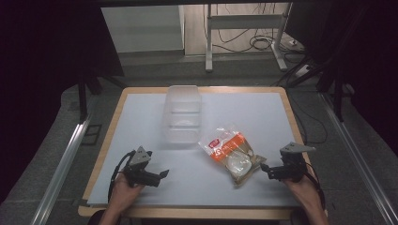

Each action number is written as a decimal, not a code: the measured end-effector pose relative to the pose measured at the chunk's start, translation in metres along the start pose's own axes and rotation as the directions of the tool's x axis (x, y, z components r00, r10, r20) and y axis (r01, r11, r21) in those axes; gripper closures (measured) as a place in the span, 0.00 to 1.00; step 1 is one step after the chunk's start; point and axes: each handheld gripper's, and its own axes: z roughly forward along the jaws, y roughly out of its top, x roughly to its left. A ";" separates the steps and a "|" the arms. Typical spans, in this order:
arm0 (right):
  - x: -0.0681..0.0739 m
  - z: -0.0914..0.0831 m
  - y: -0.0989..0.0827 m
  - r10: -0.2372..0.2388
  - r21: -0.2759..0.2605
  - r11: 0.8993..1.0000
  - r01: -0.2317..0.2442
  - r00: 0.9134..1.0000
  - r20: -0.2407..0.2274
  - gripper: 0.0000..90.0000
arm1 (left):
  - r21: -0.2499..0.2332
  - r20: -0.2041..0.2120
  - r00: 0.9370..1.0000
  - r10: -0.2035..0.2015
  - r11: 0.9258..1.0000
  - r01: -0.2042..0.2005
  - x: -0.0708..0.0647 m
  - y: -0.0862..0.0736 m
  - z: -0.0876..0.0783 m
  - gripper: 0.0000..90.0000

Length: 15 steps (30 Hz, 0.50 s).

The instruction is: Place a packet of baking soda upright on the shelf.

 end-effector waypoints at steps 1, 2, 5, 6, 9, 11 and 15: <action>0.000 0.000 0.000 0.006 -0.002 1.000 -0.006 1.000 0.003 0.01 | 0.002 0.000 1.000 0.001 1.000 -0.001 0.000 0.000 0.000 0.03; 0.000 0.000 0.000 0.008 -0.002 1.000 -0.008 1.000 0.004 0.01 | 0.004 0.001 1.000 0.002 1.000 -0.002 0.000 0.000 0.001 0.03; 0.001 0.001 0.001 -0.005 0.012 1.000 0.005 1.000 0.012 0.02 | 0.011 0.001 1.000 0.004 1.000 -0.004 -0.001 0.000 0.001 0.03; 0.001 0.001 0.001 -0.008 0.014 1.000 0.008 1.000 0.009 0.02 | 0.013 0.003 1.000 0.006 1.000 -0.006 0.000 0.000 0.002 0.03; 0.002 0.001 0.002 -0.013 0.021 1.000 0.012 1.000 0.014 0.05 | 0.017 0.002 1.000 0.010 1.000 -0.010 -0.001 0.000 0.002 0.03; 0.003 0.001 0.003 -0.017 0.030 0.999 0.016 1.000 0.016 0.08 | 0.019 0.001 1.000 0.014 1.000 -0.014 -0.002 0.000 0.003 0.03; 0.005 0.000 0.005 -0.026 0.036 0.999 0.025 1.000 0.015 0.19 | 0.022 0.001 1.000 0.017 1.000 -0.017 -0.002 0.000 0.003 0.03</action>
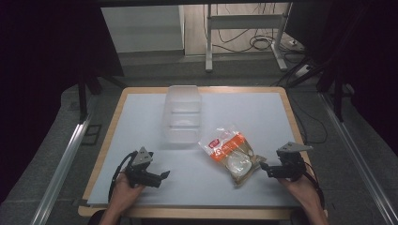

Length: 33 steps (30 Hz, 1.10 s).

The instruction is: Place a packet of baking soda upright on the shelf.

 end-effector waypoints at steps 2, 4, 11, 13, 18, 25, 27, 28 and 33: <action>0.000 0.000 0.001 0.001 0.001 1.000 -0.001 1.000 -0.002 0.24 | 0.001 0.000 1.000 -0.001 1.000 0.001 0.000 0.000 0.000 0.03; 0.000 0.000 0.002 0.003 0.005 1.000 -0.003 1.000 -0.012 0.29 | 0.004 0.001 1.000 0.002 1.000 -0.002 0.000 0.000 0.001 0.03; 0.004 -0.003 0.008 -0.059 0.033 0.998 0.059 0.998 -0.006 0.48 | 0.010 0.003 1.000 0.010 1.000 -0.010 -0.001 0.000 0.002 0.03; 0.006 -0.003 0.010 -0.082 0.043 0.996 0.081 0.997 0.008 0.53 | 0.012 0.002 1.000 0.011 1.000 -0.011 -0.001 0.000 0.002 0.03; 0.009 0.001 0.014 -0.115 0.062 0.992 0.114 0.993 0.007 0.67 | 0.018 0.003 1.000 0.016 1.000 -0.016 -0.002 0.000 0.003 0.03; 0.009 0.007 0.021 -0.128 0.071 0.989 0.130 0.991 -0.038 0.83 | 0.022 -0.005 1.000 0.021 1.000 -0.021 -0.002 0.000 0.003 0.03; 0.009 0.010 0.024 -0.118 0.062 0.991 0.122 0.991 -0.060 0.88 | 0.023 -0.008 1.000 0.022 0.999 -0.022 -0.003 0.001 0.003 0.03; 0.009 0.012 0.025 -0.119 0.065 0.990 0.123 0.991 -0.062 0.90 | 0.024 -0.009 1.000 0.022 0.999 -0.022 -0.003 0.001 0.003 0.03; 0.009 0.023 0.032 -0.155 0.092 0.983 0.160 0.986 -0.058 0.95 | 0.029 -0.013 1.000 0.026 0.999 -0.026 -0.003 0.001 0.004 0.03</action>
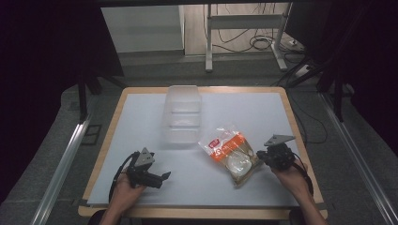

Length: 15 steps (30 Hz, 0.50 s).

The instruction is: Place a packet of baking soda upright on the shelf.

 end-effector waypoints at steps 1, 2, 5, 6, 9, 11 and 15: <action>-0.001 0.003 0.002 -0.002 0.007 1.000 0.002 1.000 0.001 0.96 | 0.000 -0.001 1.000 0.000 1.000 0.000 0.000 0.000 0.000 0.03; -0.002 0.007 0.003 -0.007 0.014 1.000 0.007 1.000 0.001 0.97 | 0.000 -0.001 1.000 0.000 1.000 0.000 0.000 0.000 0.000 0.03; -0.005 0.018 0.007 -0.017 0.038 0.999 0.017 1.000 0.000 0.97 | 0.001 -0.003 1.000 -0.001 1.000 0.001 0.000 0.000 0.000 0.03; -0.005 0.018 0.007 -0.017 0.038 0.999 0.017 1.000 0.000 0.97 | 0.001 -0.003 1.000 -0.001 1.000 0.001 0.000 0.000 0.000 0.03; -0.007 0.030 0.009 -0.031 0.072 0.997 0.030 0.999 0.009 0.98 | 0.001 -0.004 1.000 -0.002 1.000 0.002 0.000 0.000 0.000 0.03; -0.008 0.032 0.009 -0.019 0.077 0.997 0.019 1.000 0.003 0.98 | 0.002 -0.004 1.000 -0.002 1.000 0.002 0.000 0.000 0.001 0.03; -0.014 0.034 0.004 0.041 0.090 0.995 -0.039 0.999 -0.029 0.99 | 0.006 -0.001 1.000 0.001 1.000 -0.001 -0.001 0.000 0.001 0.03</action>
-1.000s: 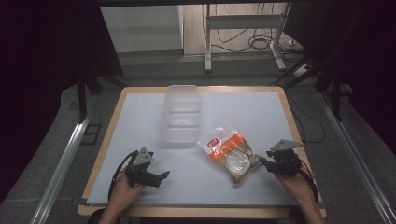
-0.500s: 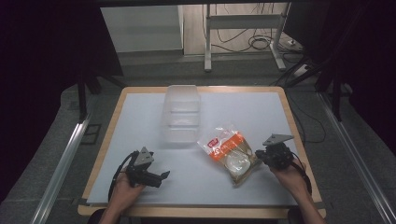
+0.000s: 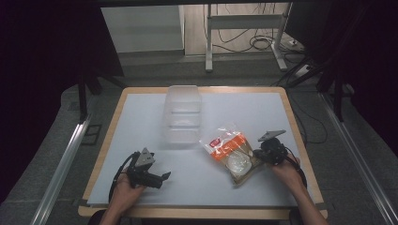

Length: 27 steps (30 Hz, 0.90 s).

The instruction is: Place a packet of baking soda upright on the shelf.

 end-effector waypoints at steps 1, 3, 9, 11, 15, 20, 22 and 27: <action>-0.001 0.000 -0.001 0.007 -0.001 1.000 -0.007 1.000 -0.009 0.99 | 0.001 0.000 1.000 0.002 1.000 -0.002 0.000 0.000 0.000 0.03; -0.001 -0.001 -0.002 0.010 0.000 1.000 -0.010 1.000 -0.016 0.99 | 0.003 0.002 1.000 0.005 1.000 -0.005 0.000 0.000 0.000 0.03; 0.004 -0.008 -0.008 0.000 0.023 1.000 0.000 1.000 -0.025 0.99 | 0.005 0.003 1.000 0.007 1.000 -0.007 -0.001 0.000 0.000 0.03; 0.005 -0.012 -0.012 -0.002 0.031 1.000 0.004 0.999 -0.039 0.99 | 0.007 0.002 1.000 0.008 1.000 -0.008 -0.001 0.000 0.001 0.03; 0.008 -0.018 -0.020 -0.028 0.041 0.999 0.031 0.996 -0.081 0.99 | 0.010 0.001 1.000 0.008 1.000 -0.008 -0.001 0.000 0.001 0.03; 0.011 -0.020 -0.023 -0.047 0.046 0.998 0.052 0.993 -0.113 0.99 | 0.010 0.002 1.000 0.010 1.000 -0.010 -0.001 0.000 0.001 0.03; 0.011 -0.020 -0.024 -0.051 0.043 0.997 0.057 0.989 -0.139 0.99 | 0.011 0.001 1.000 0.011 1.000 -0.011 -0.001 0.000 0.001 0.03; 0.013 -0.021 -0.026 -0.055 0.042 0.997 0.065 0.978 -0.203 0.99 | 0.013 0.001 1.000 0.012 1.000 -0.012 -0.002 0.000 0.002 0.03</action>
